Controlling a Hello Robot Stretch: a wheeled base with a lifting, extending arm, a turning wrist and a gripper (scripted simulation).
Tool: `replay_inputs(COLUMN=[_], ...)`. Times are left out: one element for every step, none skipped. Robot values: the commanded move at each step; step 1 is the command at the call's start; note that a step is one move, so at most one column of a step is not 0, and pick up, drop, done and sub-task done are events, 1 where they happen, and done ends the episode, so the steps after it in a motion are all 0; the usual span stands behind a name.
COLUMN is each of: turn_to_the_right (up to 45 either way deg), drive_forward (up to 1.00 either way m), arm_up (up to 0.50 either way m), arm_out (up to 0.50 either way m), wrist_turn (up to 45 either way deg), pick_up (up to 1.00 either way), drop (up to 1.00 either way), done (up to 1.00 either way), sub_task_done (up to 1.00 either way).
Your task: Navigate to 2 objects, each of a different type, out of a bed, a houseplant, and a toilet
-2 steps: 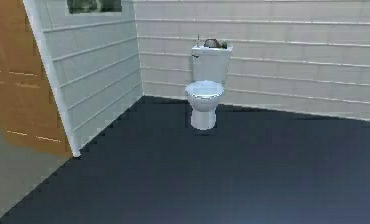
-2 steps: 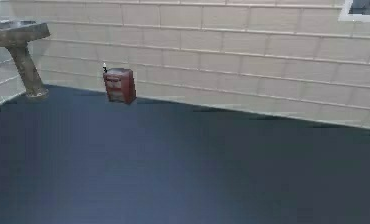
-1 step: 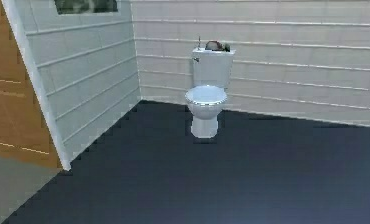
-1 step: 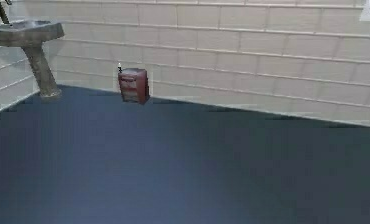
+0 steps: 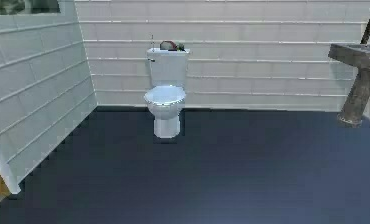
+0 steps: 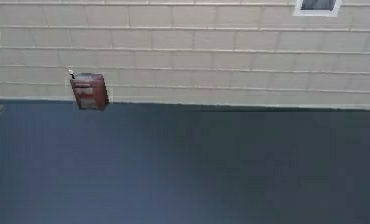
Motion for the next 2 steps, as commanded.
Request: replay_inputs(turn_to_the_right=[0.0, 9.0], drive_forward=[1.00, 0.00], arm_up=[0.00, 0.00], arm_out=[0.00, 0.00], wrist_turn=[0.0, 0.0], pick_up=[0.00, 0.00], drop=[0.00, 0.00], done=[0.00, 0.00], sub_task_done=[0.00, 0.00])
